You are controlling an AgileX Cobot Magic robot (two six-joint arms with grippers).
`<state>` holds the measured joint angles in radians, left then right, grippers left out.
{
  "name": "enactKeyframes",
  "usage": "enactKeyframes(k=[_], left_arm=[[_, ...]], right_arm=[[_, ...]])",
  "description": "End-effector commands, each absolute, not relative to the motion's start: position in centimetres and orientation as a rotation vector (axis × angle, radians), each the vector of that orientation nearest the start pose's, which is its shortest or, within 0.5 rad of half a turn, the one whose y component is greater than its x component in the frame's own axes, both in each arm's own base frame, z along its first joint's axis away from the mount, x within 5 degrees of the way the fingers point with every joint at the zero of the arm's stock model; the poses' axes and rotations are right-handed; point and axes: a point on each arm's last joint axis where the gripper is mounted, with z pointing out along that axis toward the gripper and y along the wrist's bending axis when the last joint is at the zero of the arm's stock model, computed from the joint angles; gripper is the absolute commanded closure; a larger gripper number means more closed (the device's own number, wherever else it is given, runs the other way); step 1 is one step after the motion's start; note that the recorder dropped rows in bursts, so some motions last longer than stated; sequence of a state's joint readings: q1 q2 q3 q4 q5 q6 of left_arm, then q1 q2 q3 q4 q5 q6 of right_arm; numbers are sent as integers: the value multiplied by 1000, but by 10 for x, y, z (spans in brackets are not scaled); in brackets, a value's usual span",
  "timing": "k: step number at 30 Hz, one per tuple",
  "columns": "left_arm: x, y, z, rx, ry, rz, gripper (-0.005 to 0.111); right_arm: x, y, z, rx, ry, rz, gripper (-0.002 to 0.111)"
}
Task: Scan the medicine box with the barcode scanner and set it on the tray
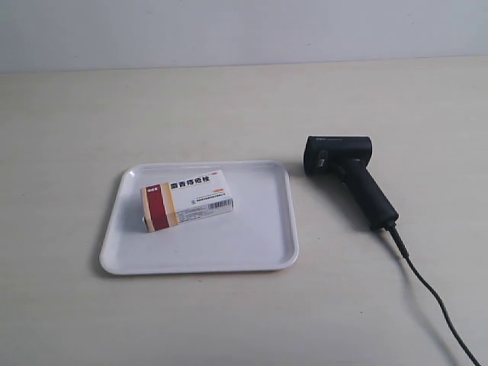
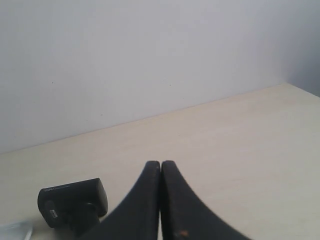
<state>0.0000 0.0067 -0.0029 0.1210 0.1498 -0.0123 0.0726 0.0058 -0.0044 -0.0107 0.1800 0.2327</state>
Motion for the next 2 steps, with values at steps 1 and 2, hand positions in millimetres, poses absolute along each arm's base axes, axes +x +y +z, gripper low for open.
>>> enactKeyframes(k=[1,2], left_arm=[[56,2,200,71,1629,94,106],[56,2,200,71,1629,94,106]], right_arm=[[56,4,197,134,1664,221,108],[56,4,197,134,1664,221,108]])
